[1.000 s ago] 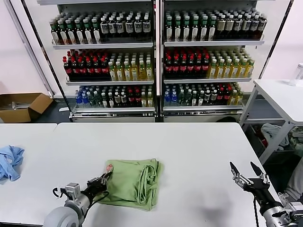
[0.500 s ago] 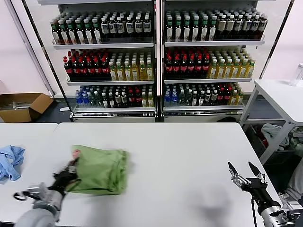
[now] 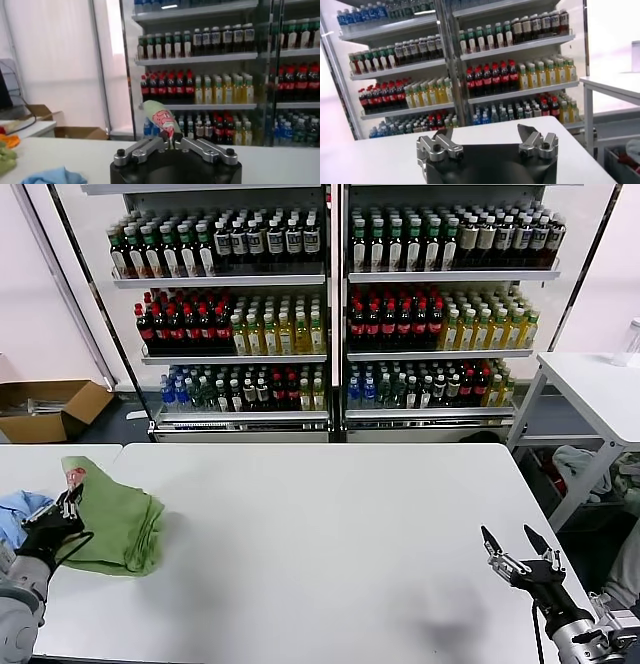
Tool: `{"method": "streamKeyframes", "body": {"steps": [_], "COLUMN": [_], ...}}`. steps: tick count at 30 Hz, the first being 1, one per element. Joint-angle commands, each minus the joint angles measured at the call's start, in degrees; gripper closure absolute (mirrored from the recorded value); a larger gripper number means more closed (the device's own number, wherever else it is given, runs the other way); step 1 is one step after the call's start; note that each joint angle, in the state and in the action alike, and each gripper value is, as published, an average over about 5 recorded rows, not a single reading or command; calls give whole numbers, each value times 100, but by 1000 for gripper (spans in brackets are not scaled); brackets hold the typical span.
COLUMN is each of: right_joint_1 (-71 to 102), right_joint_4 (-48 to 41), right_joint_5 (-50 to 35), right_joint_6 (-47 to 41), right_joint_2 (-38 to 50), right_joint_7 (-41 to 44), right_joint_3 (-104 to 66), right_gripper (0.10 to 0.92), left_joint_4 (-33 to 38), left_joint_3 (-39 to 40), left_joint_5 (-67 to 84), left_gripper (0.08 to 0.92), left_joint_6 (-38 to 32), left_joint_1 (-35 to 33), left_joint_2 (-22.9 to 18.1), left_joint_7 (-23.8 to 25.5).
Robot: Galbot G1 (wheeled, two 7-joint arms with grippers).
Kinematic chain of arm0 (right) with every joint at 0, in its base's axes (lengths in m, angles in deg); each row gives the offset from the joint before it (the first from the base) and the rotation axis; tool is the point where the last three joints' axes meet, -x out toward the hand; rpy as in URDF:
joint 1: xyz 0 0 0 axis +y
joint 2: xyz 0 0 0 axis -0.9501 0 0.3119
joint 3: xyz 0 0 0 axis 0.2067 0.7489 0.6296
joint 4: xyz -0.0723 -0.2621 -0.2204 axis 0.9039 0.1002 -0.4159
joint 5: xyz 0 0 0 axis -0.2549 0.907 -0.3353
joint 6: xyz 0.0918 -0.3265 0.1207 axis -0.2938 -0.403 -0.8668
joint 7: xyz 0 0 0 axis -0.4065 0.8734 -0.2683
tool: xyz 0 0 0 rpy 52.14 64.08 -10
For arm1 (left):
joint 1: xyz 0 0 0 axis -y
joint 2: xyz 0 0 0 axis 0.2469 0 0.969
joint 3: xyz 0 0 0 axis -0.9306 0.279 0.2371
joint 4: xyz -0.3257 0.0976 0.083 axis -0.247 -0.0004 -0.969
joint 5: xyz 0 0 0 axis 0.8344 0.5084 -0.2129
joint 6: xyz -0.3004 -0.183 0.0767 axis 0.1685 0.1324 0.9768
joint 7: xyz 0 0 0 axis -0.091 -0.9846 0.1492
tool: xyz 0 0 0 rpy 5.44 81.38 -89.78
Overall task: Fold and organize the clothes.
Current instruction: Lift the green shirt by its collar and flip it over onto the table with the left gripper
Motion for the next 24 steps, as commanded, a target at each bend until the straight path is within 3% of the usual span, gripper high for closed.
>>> {"method": "streamKeyframes", "body": {"steps": [1, 8, 15, 20, 24], "right_joint_1": [108, 331, 487, 486, 383], "right_joint_4": [66, 302, 526, 643, 668], "right_joint_5": [-1, 174, 364, 450, 546], "right_joint_6": [24, 15, -7, -87, -200], "right_joint_2": [-75, -258, -283, -244, -163], "right_joint_7": [6, 31, 39, 25, 3], "right_joint_3": [-53, -22, 61, 150, 369], "right_gripper": [203, 203, 203, 203, 203], "left_joint_4": [381, -194, -592, -486, -358], "left_joint_3": [2650, 4804, 5143, 4967, 4911], "left_joint_5": [-331, 1079, 1951, 2745, 2978], "left_gripper": [892, 892, 892, 892, 892], "left_joint_6": [486, 62, -350, -573, -576], "left_joint_1": [1142, 2155, 2637, 2812, 2727], "left_joint_2": [-195, -1158, -1917, -1948, -1851], "left_joint_7": [-757, -2217, -2379, -2581, -2307]}}
